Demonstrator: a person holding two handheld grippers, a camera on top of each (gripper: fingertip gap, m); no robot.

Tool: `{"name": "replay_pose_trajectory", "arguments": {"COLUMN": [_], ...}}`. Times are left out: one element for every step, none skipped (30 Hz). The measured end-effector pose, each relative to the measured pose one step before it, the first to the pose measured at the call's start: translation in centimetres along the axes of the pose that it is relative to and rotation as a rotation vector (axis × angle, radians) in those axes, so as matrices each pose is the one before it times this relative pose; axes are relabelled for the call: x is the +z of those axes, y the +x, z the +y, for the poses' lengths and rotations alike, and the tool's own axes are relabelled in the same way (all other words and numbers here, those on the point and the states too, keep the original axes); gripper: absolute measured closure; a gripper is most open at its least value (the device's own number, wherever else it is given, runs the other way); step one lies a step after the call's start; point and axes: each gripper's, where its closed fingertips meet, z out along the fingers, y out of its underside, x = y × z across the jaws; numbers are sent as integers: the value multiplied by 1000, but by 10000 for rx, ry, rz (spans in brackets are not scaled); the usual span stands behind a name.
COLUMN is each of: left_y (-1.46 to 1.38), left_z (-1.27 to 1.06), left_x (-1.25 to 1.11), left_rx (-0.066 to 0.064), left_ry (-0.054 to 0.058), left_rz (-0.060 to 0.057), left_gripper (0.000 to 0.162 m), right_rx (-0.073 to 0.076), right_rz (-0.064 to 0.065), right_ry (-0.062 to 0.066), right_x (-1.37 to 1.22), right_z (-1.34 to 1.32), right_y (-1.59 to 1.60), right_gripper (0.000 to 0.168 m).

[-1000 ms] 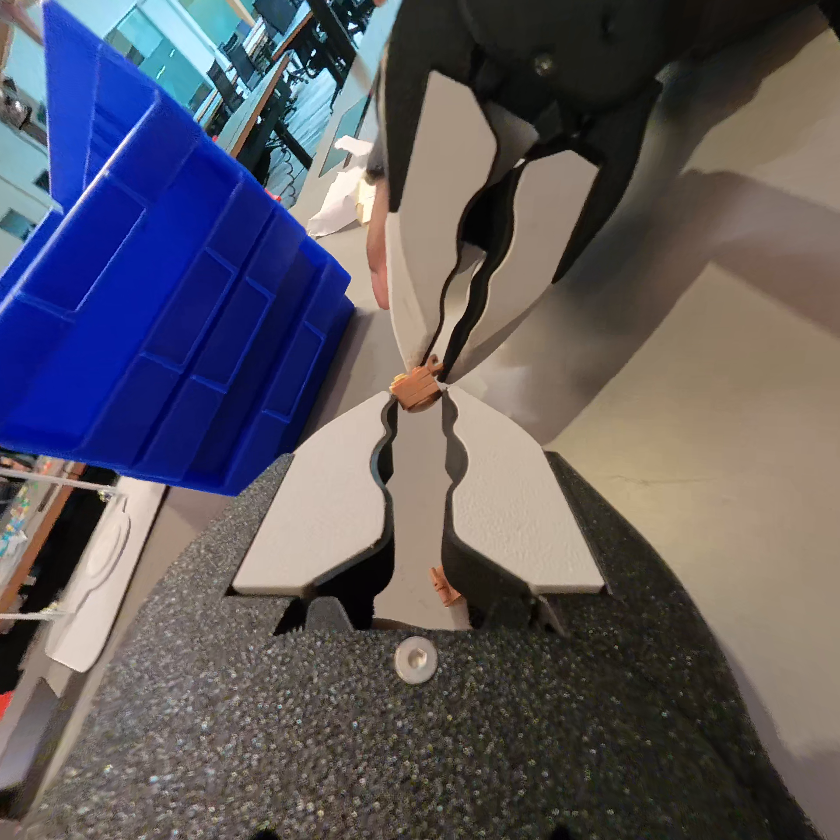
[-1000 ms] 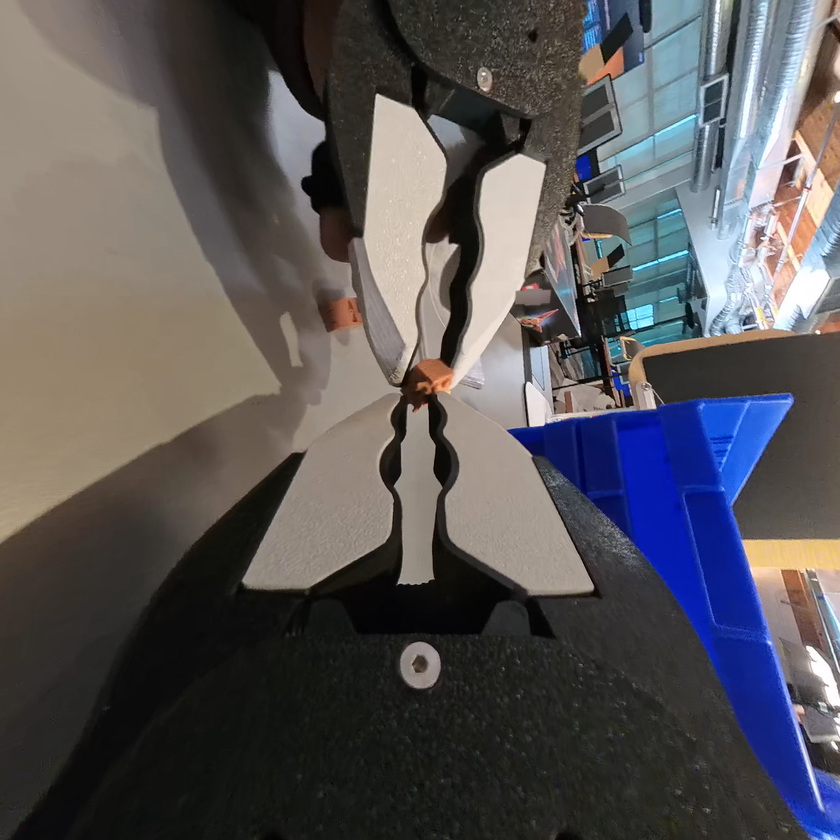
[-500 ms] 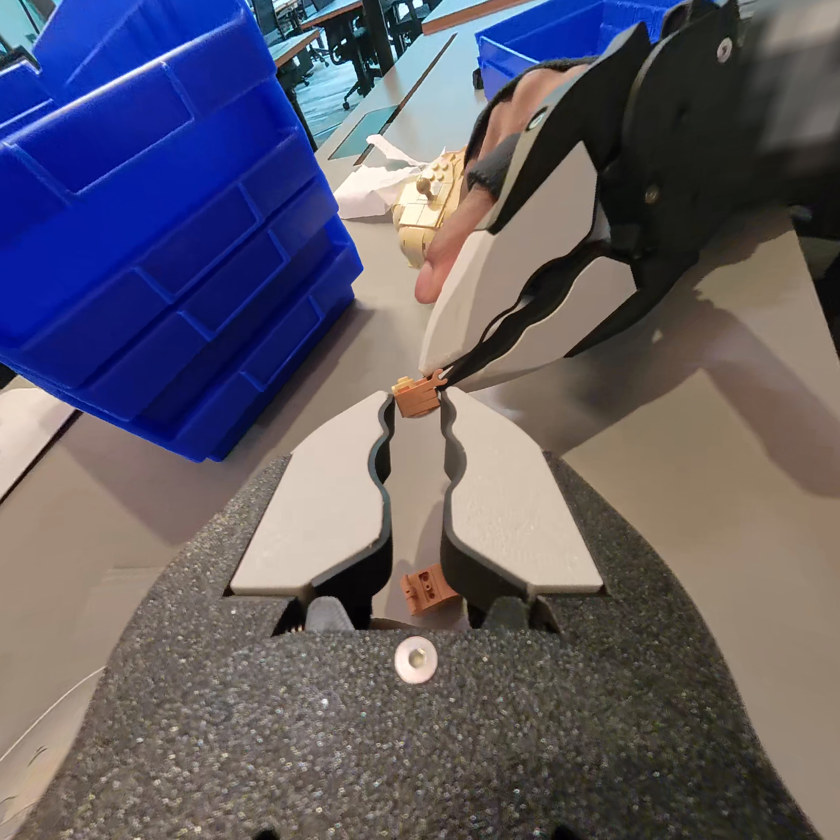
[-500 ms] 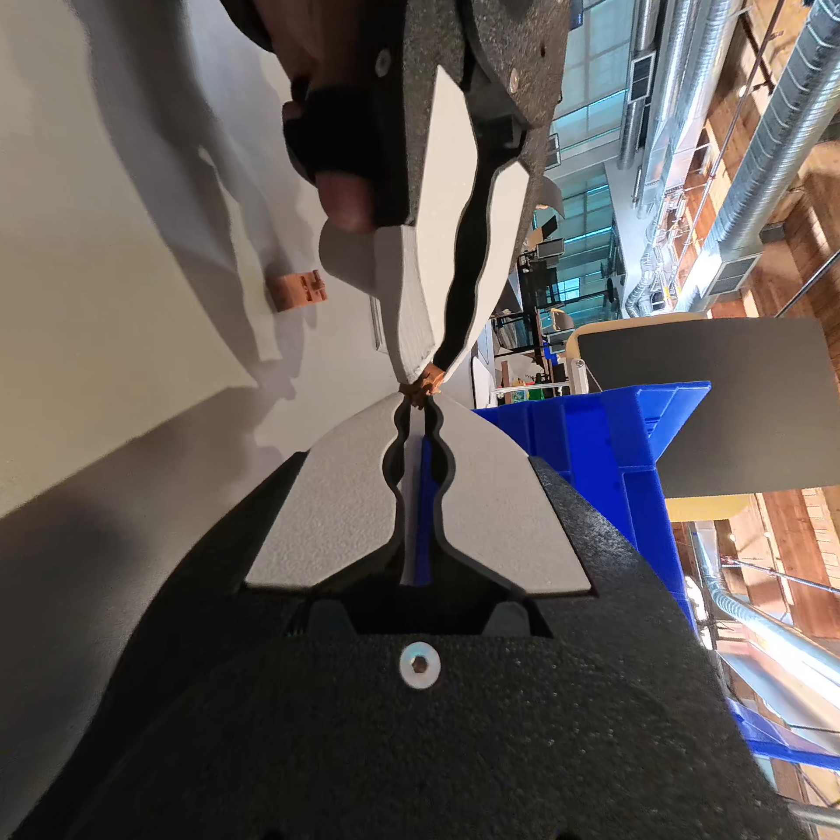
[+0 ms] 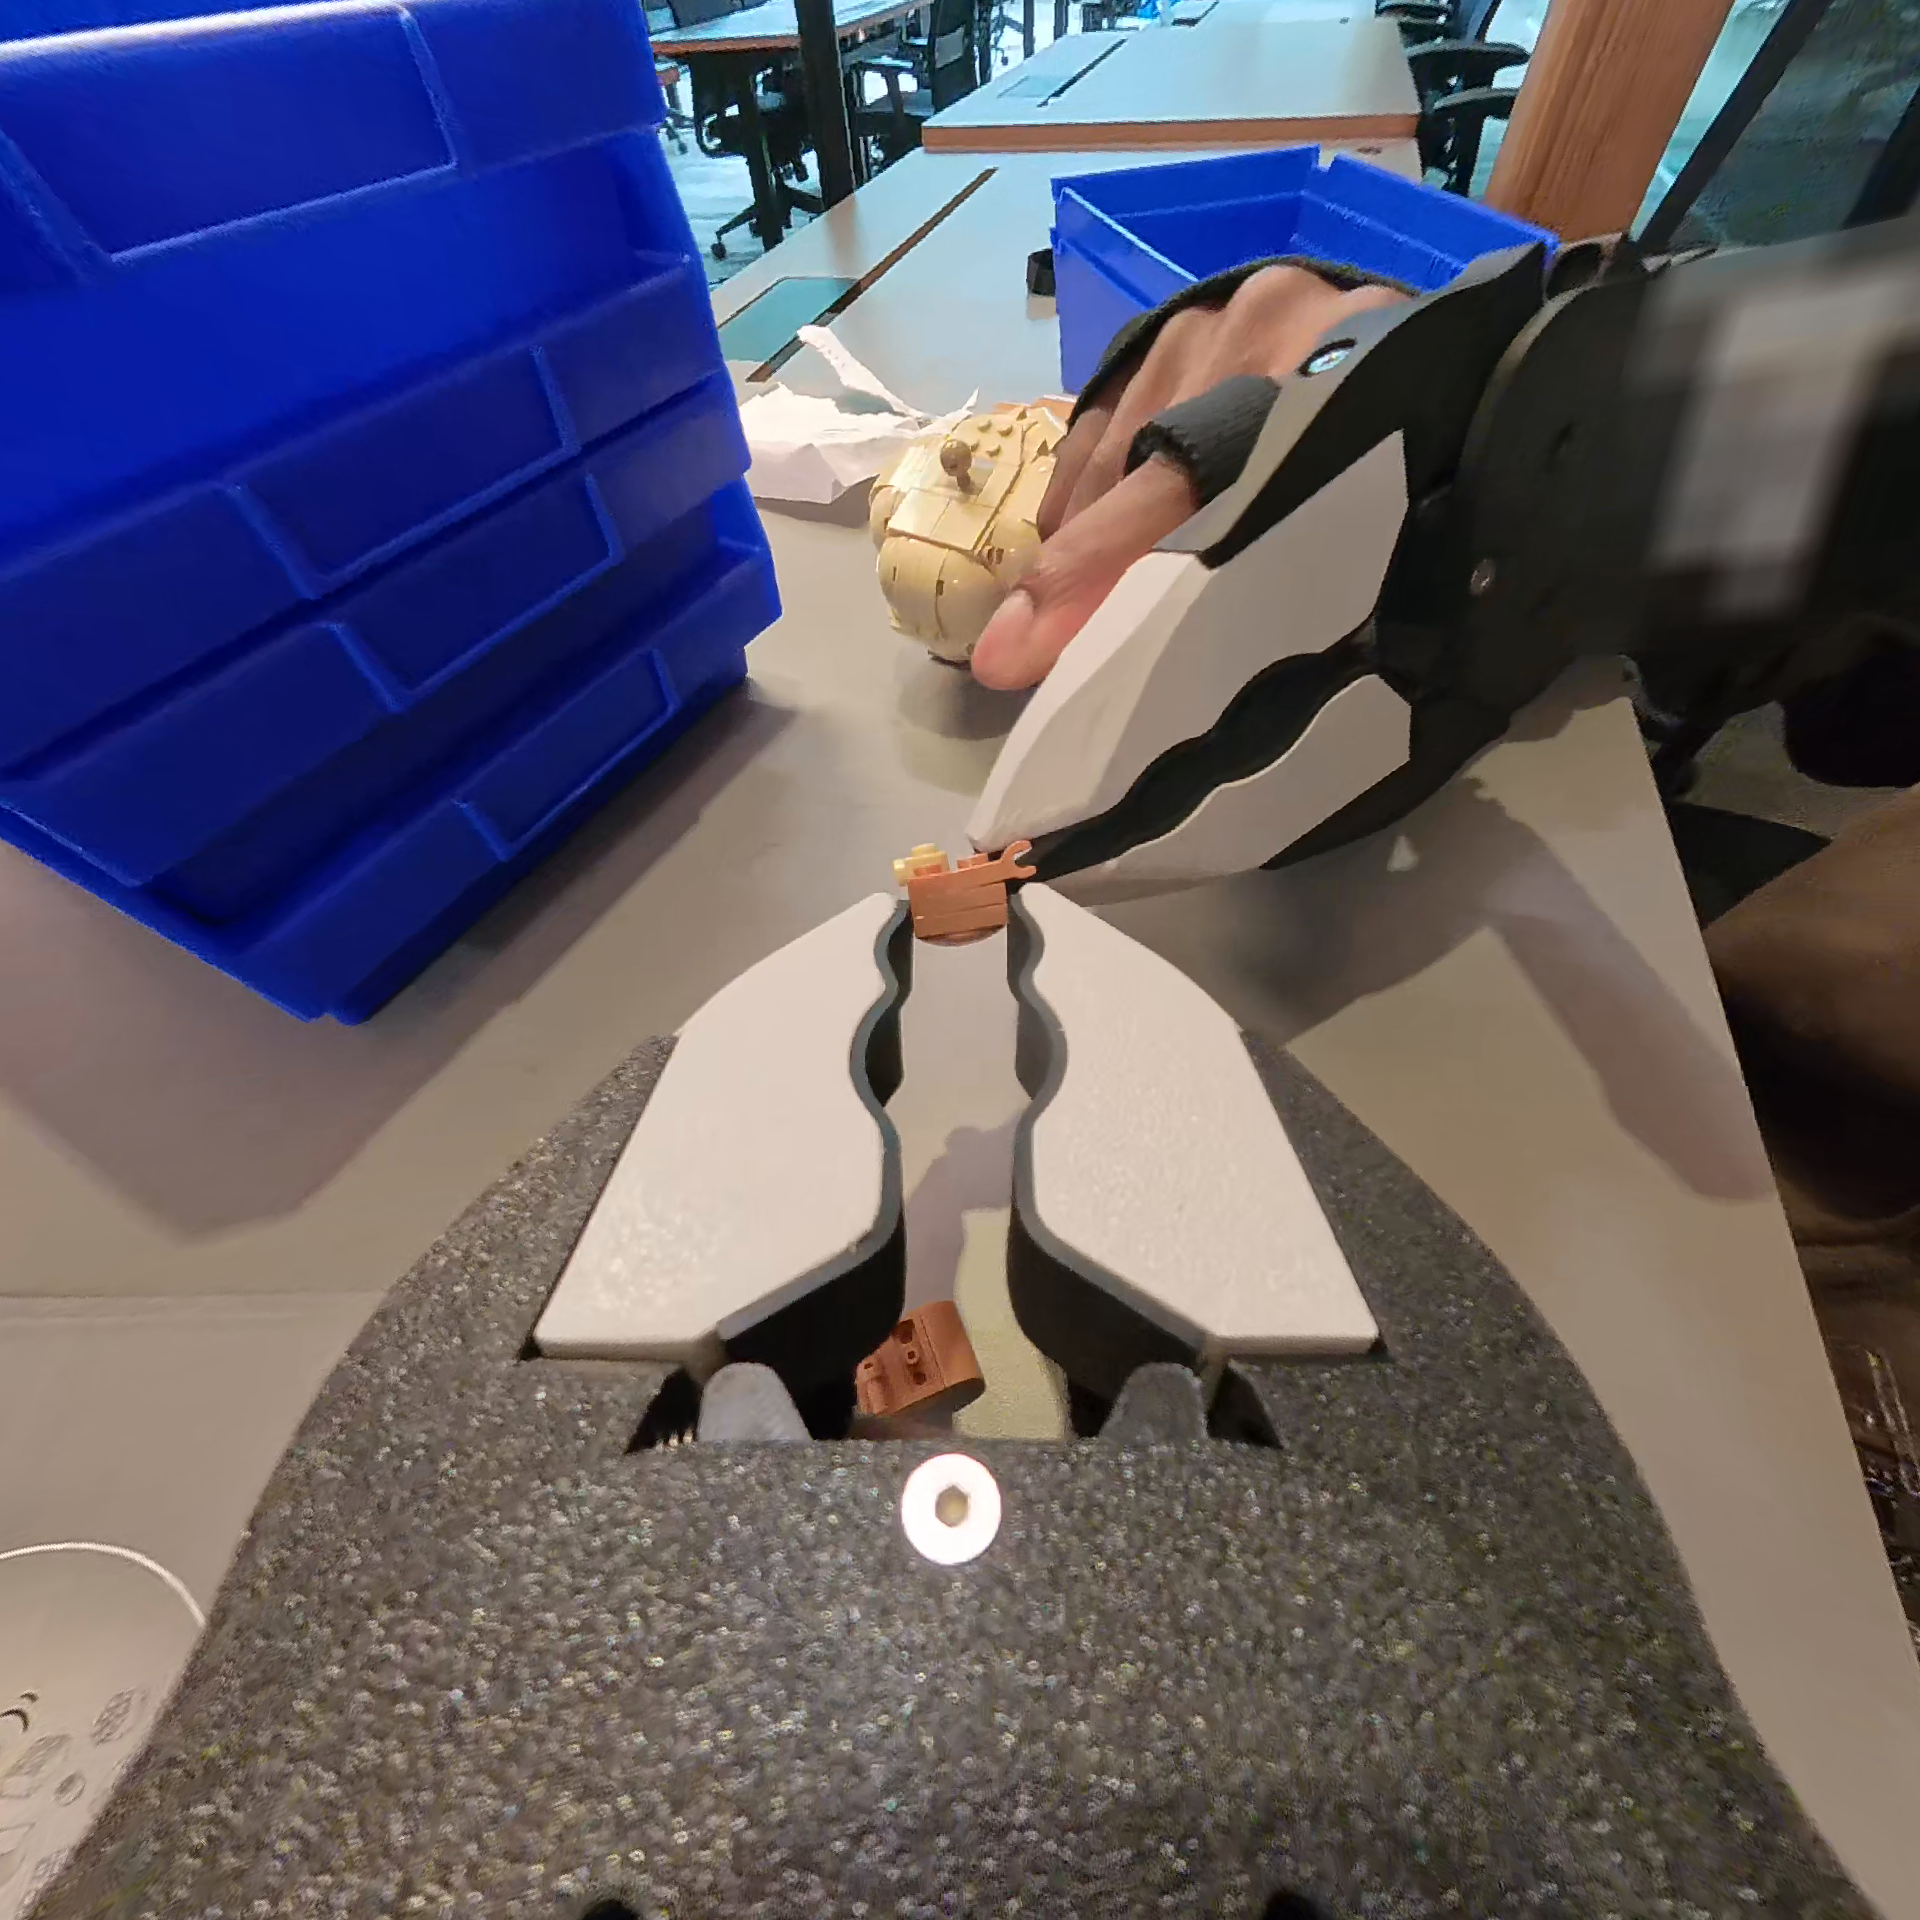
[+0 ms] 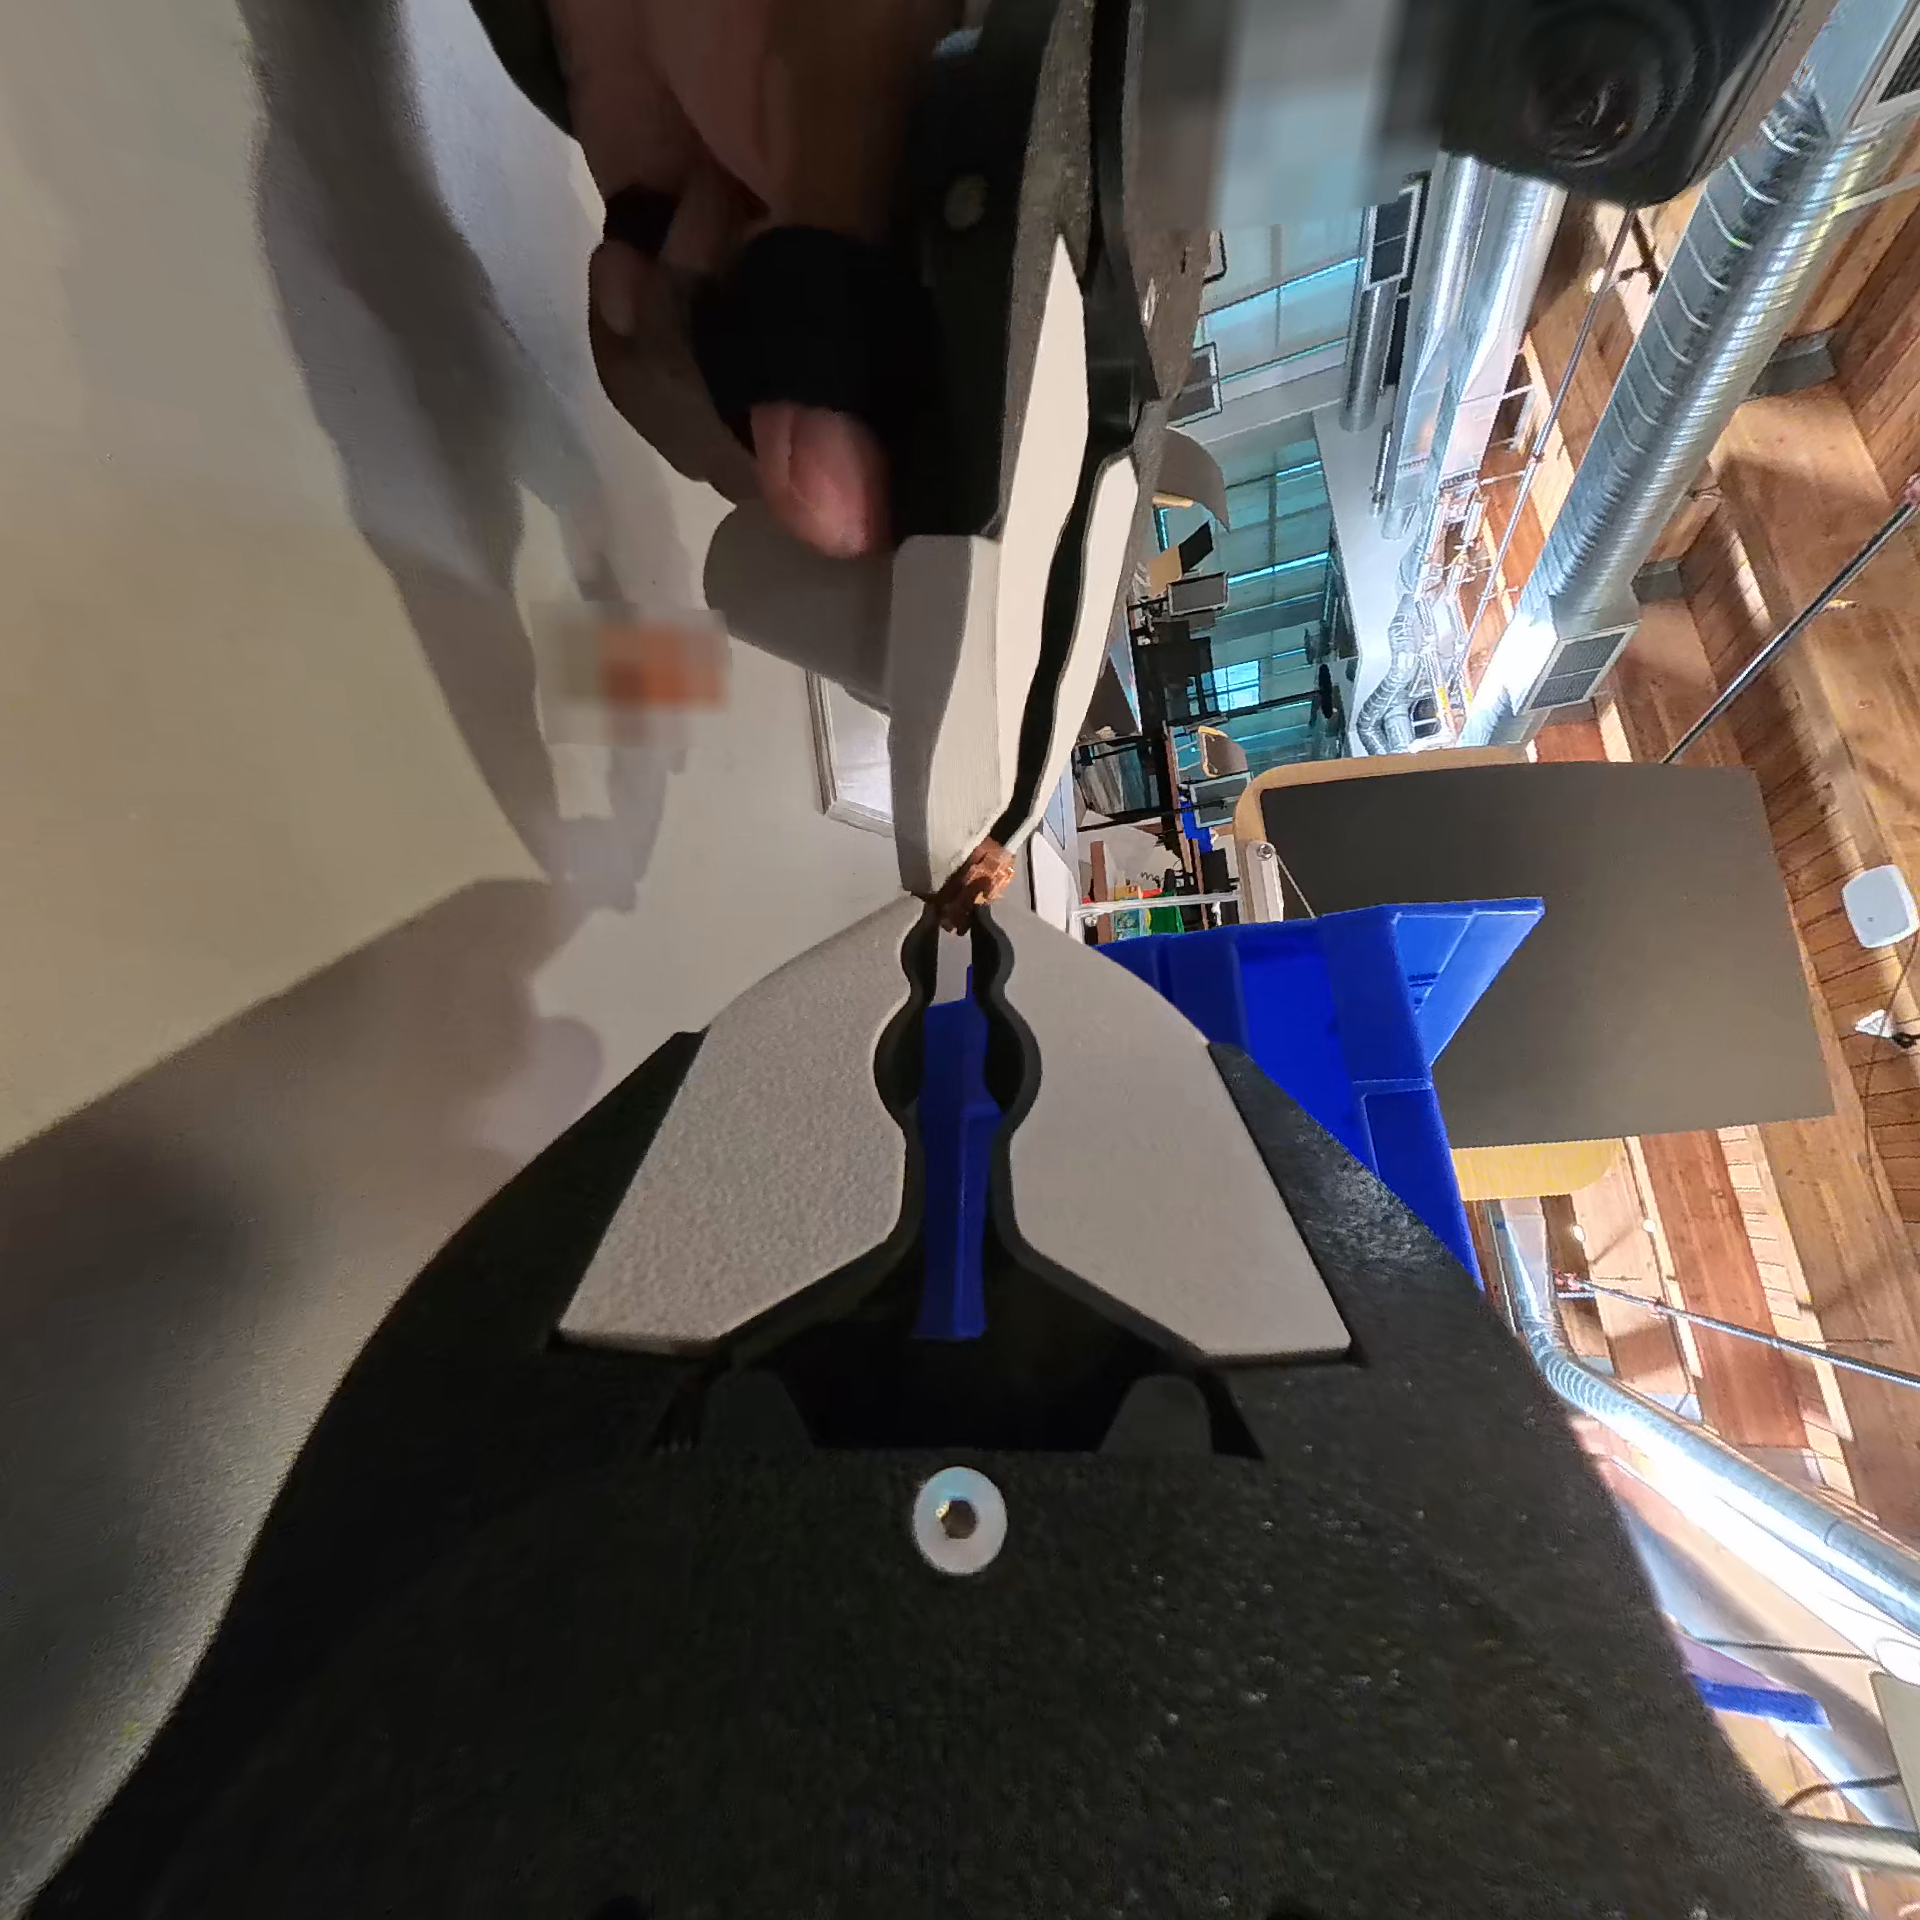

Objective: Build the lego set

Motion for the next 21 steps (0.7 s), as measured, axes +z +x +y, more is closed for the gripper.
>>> {"name": "replay_pose_trajectory", "arguments": {"left_y": [50, 50, 48, 27, -8, -26, -11, -68, -104, -51, 32, 88, 88, 25, 5, 25, 30, 49, 48, 70, 86], "left_z": [-62, -120, -112, -113, -124, -88, -43, -54, -73, -66, -68, -33, 44, 82, 125, 126, 103, 98, 79, 51, 52], "left_x": [-66, -73, -70, -74, -56, -35, -31, -36, -34, -26, 8, 40, 70, 78, 78, 57, 39, 33, 16, 1, -3], "left_rx": [-7, -48, -38, -18, -29, -17, 6, 22, 52, 51, 26, 35, 69, 106, 113, 95, 91, 133, 180, 206, 259], "left_ry": [76, 102, 91, 81, 85, 53, 28, 29, 45, 35, 27, 4, -40, -52, -74, -79, -70, -81, -68, -68, -65], "left_rz": [100, 89, 87, 67, 23, -6, -18, -71, -108, -79, -26, -7, -40, -92, -86, -45, -22, -23, -37, -37, -47], "left_gripper": [145, 145, 145, 145, 145, 145, 145, 145, 145, 145, 145, 145, 145, 145, 145, 145, 145, 145, 145, 145, 145], "right_rx": [-31, -28, -9, 21, 44, 39, 19, 8, 3, 22, 38, 16, -38, -97, -115, -78, -26, 13, 55, 104, 142], "right_rz": [41, 69, 66, 72, 77, 55, 51, 67, 63, 19, 1, 6, -27, -29, -20, -50, -73, -83, -103, -134, -168], "right_ry": [58, 62, 64, 46, 12, -15, -27, -55, -63, -50, -9, 36, 0, -55, -52, -33, -25, -17, 6, 34, 56], "right_x": [-39, -43, -39, -33, -8, -3, -3, 4, 3, 11, -5, -19, -16, 6, 14, 20, 12, 2, -17, -27, -60], "right_z": [-102, -104, -100, -87, -44, -11, 7, 62, 96, 73, 11, -94, -64, 31, 48, 24, 15, 5, -14, -29, -36], "right_y": [41, 97, 103, 112, 121, 89, 56, 85, 80, 29, 16, 8, -62, -90, -110, -145, -149, -120, -126, -105, -104], "right_gripper": [162, 162, 162, 162, 162, 162, 162, 161, 161, 161, 160, 160, 158, 158, 157, 157, 157, 158, 158, 159, 159]}}
